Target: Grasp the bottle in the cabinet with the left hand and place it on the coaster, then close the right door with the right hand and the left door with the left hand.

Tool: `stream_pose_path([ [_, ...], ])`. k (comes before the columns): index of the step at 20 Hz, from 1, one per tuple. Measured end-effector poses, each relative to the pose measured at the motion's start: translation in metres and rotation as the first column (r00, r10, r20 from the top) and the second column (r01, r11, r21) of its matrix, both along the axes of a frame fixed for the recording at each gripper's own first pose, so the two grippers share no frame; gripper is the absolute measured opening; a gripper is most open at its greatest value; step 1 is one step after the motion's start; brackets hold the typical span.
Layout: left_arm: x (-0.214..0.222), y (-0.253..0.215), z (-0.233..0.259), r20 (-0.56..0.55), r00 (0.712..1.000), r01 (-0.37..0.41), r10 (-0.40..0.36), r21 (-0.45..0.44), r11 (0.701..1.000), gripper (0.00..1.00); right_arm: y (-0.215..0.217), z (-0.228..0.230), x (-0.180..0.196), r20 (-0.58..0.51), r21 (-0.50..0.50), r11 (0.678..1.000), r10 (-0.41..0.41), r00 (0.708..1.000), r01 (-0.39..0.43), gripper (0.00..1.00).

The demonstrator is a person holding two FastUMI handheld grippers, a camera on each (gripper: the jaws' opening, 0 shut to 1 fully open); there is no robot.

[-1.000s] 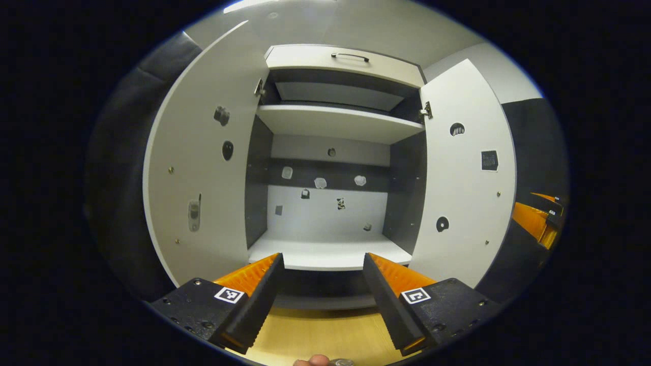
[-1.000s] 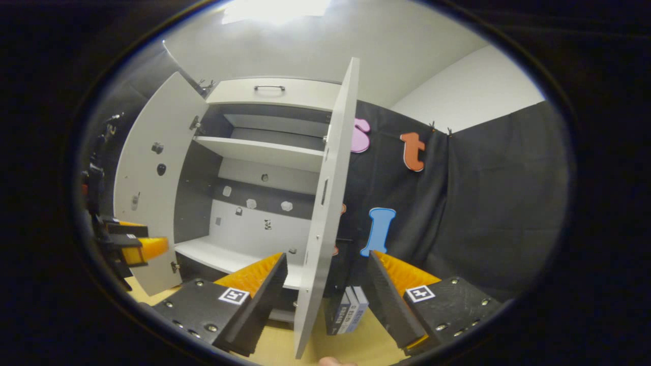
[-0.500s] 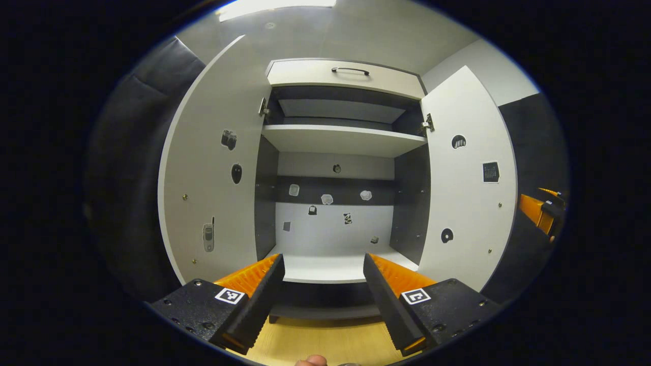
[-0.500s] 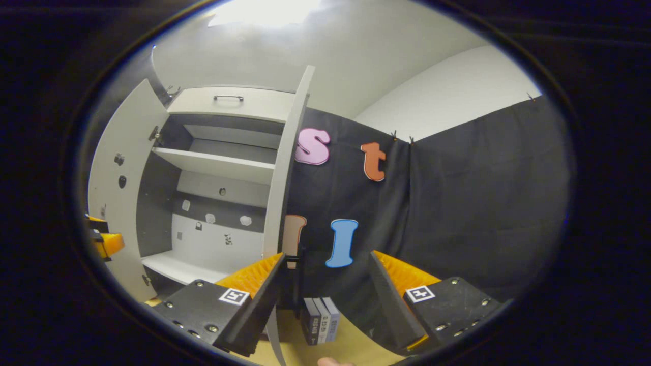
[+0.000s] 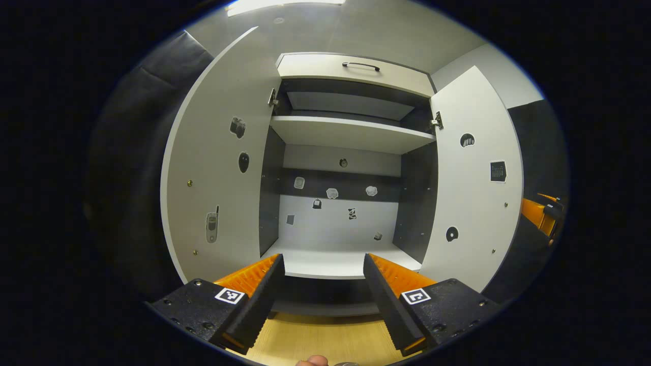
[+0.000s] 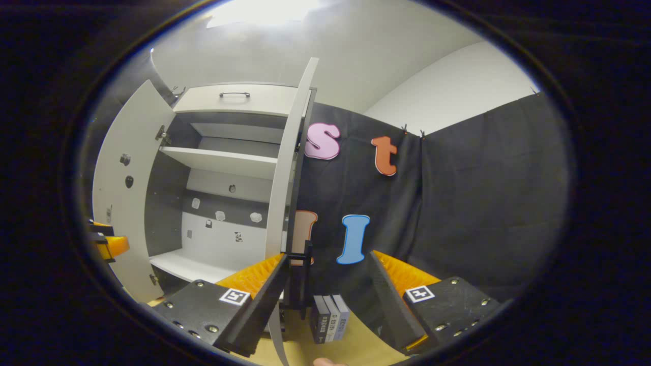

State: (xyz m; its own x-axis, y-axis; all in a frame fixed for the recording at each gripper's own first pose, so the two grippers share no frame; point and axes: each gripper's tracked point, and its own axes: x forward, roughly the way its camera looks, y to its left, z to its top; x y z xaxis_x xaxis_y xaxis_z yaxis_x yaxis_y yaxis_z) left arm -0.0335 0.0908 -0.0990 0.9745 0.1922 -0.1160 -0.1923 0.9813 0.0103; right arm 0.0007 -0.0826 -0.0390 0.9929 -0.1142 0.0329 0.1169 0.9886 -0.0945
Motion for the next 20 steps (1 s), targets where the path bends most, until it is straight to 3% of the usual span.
stream_pose_path([
  [4,0.0,-0.002,-0.001,-0.001,1.0,-0.002,0.002,-0.024,1.0,0.92,0.013,0.0,0.0,-0.002,0.009,0.999,0.04,0.999,-0.04,0.95],
  [9,-0.001,0.007,-0.004,-0.009,1.0,-0.018,0.018,-0.012,1.0,0.96,0.056,-0.003,0.004,-0.002,0.036,0.989,0.144,0.99,-0.144,0.95],
  [14,-0.013,0.023,0.002,-0.002,0.998,-0.06,0.06,0.023,0.998,0.96,0.098,-0.005,0.017,0.001,0.028,0.971,0.238,0.971,-0.238,0.93],
  [15,-0.018,0.026,0.003,0.0,0.998,-0.069,0.069,0.025,0.997,0.92,0.105,-0.006,0.019,0.001,0.032,0.967,0.253,0.967,-0.253,0.93],
  [16,-0.02,0.029,0.004,0.0,0.997,-0.079,0.079,0.028,0.997,0.96,0.111,-0.007,0.022,0.0,0.043,0.963,0.268,0.963,-0.268,0.95],
  [19,-0.028,0.041,0.004,0.002,0.994,-0.11,0.11,0.038,0.993,0.92,0.133,-0.012,0.03,-0.007,0.064,0.945,0.321,0.947,-0.32,0.95],
  [20,-0.03,0.044,0.005,0.002,0.993,-0.119,0.119,0.038,0.992,0.96,0.142,-0.012,0.032,-0.011,0.063,0.937,0.345,0.938,-0.344,0.95],
])
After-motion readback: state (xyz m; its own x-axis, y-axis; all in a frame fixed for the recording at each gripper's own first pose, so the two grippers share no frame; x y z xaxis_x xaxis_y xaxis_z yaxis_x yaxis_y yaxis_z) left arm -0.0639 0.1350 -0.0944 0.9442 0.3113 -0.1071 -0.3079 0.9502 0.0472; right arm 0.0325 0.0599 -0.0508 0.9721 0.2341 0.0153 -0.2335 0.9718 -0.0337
